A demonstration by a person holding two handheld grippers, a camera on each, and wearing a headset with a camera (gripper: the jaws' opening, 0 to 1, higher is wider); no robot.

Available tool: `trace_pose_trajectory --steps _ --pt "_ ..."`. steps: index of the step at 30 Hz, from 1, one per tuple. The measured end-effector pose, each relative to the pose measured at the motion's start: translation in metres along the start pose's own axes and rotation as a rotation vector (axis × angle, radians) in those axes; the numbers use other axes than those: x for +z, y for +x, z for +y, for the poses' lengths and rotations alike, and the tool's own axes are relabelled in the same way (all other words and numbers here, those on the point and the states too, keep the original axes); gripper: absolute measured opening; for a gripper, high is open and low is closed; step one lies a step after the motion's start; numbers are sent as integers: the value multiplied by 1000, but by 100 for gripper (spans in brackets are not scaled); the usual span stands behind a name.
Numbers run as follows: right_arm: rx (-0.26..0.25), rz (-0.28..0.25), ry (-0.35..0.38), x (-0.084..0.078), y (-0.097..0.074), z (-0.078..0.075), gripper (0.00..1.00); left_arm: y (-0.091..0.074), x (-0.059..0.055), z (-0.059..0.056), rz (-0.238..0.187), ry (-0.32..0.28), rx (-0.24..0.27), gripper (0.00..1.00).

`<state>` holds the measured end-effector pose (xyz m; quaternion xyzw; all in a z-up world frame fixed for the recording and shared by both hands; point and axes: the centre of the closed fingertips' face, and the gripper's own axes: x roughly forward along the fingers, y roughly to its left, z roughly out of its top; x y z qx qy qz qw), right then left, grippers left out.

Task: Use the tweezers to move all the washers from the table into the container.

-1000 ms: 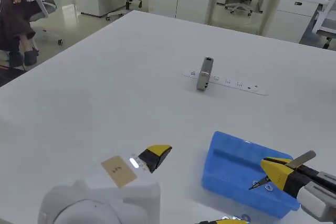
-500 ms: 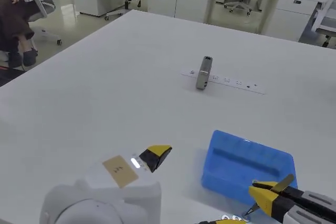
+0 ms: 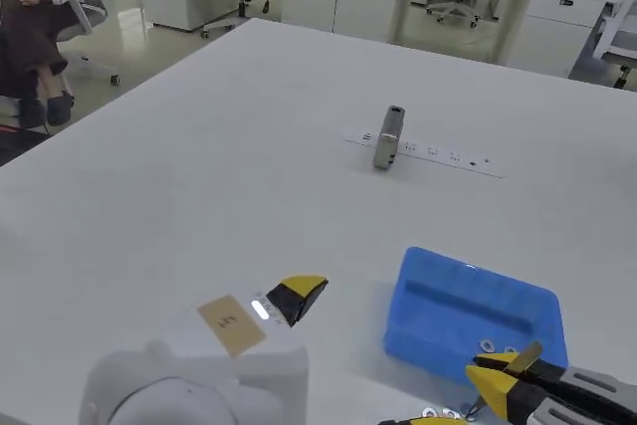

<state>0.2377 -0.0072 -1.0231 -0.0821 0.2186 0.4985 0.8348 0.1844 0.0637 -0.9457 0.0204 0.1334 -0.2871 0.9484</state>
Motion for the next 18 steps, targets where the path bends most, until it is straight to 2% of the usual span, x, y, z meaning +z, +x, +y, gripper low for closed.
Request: trace_pose_trajectory --steps 5,8,14,18 --pt "2 4 -1 -2 2 -2 3 0 0 0 -2 -3 2 82" --pt "9 26 -16 -6 3 1 3 0 -1 0 2 -3 -2 82" --pt "3 10 -18 -4 2 1 3 0 0 0 -1 -5 -2 82" --pt "5 3 -16 -4 2 2 3 -1 4 -1 -22 -13 -6 82"
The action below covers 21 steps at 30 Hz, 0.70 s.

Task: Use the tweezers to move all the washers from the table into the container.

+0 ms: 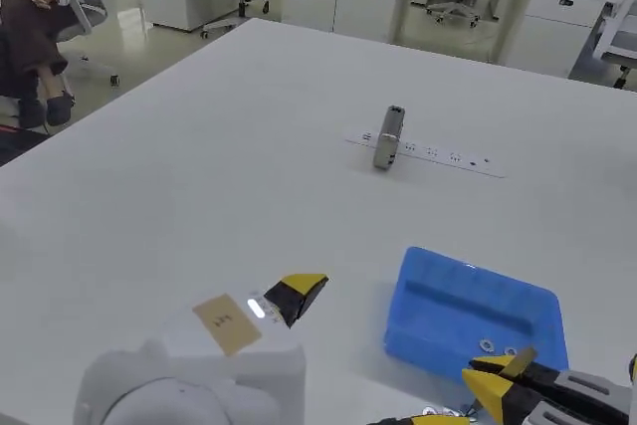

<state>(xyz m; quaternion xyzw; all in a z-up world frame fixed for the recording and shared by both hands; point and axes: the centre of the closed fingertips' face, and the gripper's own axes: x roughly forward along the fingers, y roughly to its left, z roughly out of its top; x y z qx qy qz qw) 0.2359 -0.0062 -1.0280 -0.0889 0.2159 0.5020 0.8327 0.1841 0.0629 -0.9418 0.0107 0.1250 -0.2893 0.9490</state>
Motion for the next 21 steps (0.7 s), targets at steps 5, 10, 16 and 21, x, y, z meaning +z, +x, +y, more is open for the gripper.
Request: trace_pose_trajectory --steps 5,10,16,21 --pt "-8 -13 32 0 0 -2 2 1 -2 0 11 7 0 82" --pt "-13 -15 48 -1 -2 -4 2 1 -3 -1 17 11 -4 82" --pt "-14 -13 70 -2 -5 -4 2 1 -3 -1 18 10 -5 82" --pt "-5 -46 114 4 -10 -6 2 1 -3 -1 19 8 -5 82"
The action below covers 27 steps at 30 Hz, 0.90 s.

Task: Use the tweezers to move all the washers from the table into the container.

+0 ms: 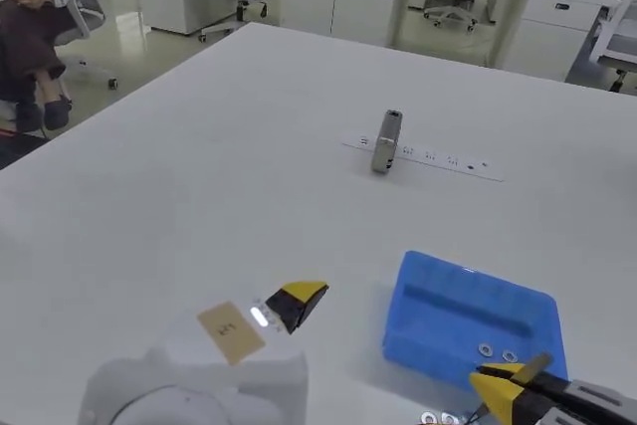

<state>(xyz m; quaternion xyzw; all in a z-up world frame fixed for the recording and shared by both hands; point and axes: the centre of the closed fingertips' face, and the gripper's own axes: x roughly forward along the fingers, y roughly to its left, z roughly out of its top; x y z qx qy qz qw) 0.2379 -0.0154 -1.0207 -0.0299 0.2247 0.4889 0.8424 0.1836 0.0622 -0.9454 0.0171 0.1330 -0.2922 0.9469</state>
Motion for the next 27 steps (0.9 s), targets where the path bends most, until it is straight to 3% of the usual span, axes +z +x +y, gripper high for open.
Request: trace_pose_trajectory --steps 12,20,27 --pt "39 -45 34 14 -10 1 2 1 -1 -2 7 5 -10 82" --pt "85 -80 12 39 -15 11 2 1 -2 0 9 4 -5 81" --pt "93 -111 -6 57 -16 14 2 0 -1 2 4 -3 7 81"
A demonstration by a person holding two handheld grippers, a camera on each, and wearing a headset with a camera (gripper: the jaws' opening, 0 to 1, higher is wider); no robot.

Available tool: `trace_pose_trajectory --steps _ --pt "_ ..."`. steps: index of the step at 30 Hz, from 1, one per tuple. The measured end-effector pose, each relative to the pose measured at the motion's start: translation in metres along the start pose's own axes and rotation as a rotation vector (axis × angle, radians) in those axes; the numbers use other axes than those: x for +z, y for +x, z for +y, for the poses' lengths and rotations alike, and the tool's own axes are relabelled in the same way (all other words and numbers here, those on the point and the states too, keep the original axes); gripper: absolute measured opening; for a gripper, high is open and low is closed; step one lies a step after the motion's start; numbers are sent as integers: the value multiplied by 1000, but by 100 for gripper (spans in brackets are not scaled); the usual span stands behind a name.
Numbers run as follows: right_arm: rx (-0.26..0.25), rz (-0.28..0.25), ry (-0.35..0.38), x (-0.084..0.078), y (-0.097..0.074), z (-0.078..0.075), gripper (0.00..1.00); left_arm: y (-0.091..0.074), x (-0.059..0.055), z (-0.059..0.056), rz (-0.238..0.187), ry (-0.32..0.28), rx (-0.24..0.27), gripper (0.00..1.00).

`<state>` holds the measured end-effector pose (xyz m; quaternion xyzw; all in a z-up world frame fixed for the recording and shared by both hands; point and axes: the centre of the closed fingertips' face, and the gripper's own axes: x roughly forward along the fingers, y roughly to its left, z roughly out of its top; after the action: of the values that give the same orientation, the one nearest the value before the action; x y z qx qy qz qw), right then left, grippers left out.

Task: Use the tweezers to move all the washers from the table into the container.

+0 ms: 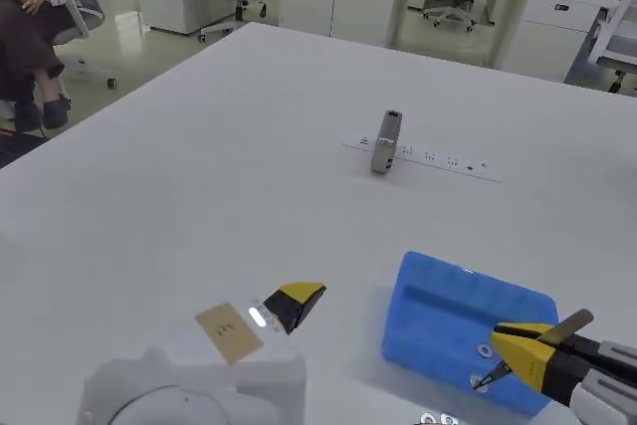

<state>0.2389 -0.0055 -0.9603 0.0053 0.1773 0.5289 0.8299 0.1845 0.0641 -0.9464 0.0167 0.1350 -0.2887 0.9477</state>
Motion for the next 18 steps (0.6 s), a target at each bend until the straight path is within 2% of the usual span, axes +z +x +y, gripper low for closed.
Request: trace_pose_trajectory --steps 5,9,15,18 --pt "2 -11 -17 10 -1 0 2 0 0 0 2 2 1 81" --pt "0 -35 -34 27 -5 -2 2 0 -2 -1 10 5 0 81" --pt "-39 -44 -61 44 -8 -13 2 0 -2 -1 8 2 -2 81" --pt "-70 -45 -44 47 -8 -21 2 1 -2 -1 11 5 -4 81"
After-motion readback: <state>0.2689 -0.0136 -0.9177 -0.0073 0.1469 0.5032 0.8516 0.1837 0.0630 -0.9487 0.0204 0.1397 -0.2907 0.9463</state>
